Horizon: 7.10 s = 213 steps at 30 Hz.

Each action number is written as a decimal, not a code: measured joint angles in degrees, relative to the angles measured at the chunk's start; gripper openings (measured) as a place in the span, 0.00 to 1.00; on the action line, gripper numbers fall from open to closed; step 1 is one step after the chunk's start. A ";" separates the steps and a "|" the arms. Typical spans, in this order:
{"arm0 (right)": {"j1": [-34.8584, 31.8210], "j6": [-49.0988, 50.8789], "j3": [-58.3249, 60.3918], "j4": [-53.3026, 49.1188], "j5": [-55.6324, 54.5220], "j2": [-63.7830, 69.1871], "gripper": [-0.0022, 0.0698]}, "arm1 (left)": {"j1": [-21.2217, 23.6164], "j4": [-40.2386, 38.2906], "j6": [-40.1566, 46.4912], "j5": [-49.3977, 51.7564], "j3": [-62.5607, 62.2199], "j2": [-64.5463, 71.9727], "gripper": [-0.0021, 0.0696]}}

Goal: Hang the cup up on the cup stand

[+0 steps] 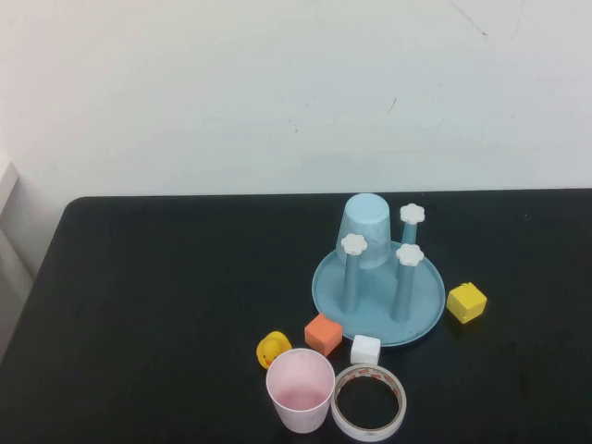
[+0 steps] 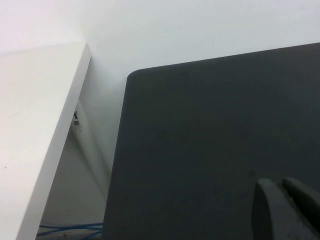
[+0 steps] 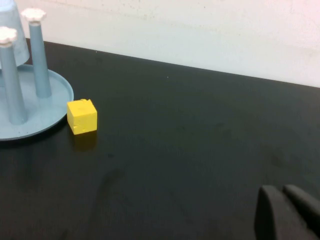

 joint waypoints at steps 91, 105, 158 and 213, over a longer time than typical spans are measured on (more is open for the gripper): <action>0.00 -6.71 0.44 45.03 2.38 0.00 0.03 | -32.43 -0.03 7.03 33.02 -70.37 99.17 0.07; 0.00 -6.80 0.44 45.03 2.38 0.00 0.03 | -32.64 -7.32 -3.50 22.97 -73.27 113.62 0.77; 0.00 -69.31 -17.85 103.62 37.47 54.87 0.25 | -33.10 1.37 14.81 -52.21 -37.07 71.31 0.04; 29.14 -28.16 -69.35 105.31 16.80 97.50 0.99 | -33.10 7.56 19.59 -53.42 -36.75 71.31 0.04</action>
